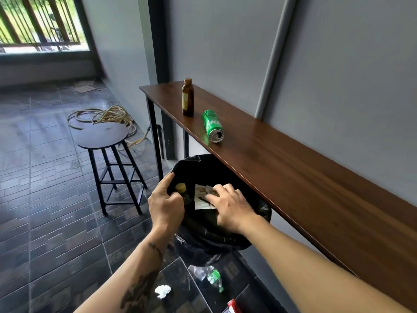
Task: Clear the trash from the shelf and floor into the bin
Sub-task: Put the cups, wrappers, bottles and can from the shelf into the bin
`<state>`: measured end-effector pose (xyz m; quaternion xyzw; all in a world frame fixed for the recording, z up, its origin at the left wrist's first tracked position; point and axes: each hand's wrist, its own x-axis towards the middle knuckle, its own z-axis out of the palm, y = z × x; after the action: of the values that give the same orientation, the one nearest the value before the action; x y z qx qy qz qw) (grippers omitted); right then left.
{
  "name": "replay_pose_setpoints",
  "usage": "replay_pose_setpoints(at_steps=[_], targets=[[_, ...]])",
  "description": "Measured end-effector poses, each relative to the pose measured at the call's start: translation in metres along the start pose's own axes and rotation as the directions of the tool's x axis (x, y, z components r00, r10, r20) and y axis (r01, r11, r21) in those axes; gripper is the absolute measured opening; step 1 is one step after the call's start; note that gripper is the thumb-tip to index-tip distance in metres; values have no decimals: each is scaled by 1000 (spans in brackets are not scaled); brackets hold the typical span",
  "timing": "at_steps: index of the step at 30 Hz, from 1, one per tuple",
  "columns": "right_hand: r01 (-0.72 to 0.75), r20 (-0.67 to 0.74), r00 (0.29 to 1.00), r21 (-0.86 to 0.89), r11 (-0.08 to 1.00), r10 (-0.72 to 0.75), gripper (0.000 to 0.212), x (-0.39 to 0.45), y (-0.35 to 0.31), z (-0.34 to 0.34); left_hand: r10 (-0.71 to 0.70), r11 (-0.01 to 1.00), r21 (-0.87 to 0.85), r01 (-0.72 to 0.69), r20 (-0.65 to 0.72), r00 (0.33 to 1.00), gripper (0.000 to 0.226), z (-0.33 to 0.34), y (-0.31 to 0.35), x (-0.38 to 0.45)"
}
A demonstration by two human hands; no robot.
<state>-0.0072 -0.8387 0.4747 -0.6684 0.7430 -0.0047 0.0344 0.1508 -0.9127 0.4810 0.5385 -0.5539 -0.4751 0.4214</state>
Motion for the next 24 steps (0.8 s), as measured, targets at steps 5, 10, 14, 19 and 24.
replay_pose_setpoints(at_steps=[5, 10, 14, 19, 24], targets=[[-52, 217, 976, 133, 990, 22, 66, 7, 14, -1, -2, 1000, -16, 2, -16, 1000, 73, -1, -1, 4], [44, -45, 999, 407, 912, -28, 60, 42, 9, -35, -15, 1000, -21, 15, -27, 1000, 73, -7, -7, 31], [-2, -298, 945, 415, 910, 138, 49, 90, 15, -66, -26, 1000, 11, 26, -19, 999, 74, -16, -12, 70], [-288, -402, 821, 322, 902, 406, 55, 158, 29, -88, 15, 998, 63, -16, 10, 1000, 74, -32, -16, 130], [-545, -176, 724, 447, 710, 667, 70, 204, 39, -85, 0, 996, 91, -8, 86, 996, 74, -45, -24, 196]])
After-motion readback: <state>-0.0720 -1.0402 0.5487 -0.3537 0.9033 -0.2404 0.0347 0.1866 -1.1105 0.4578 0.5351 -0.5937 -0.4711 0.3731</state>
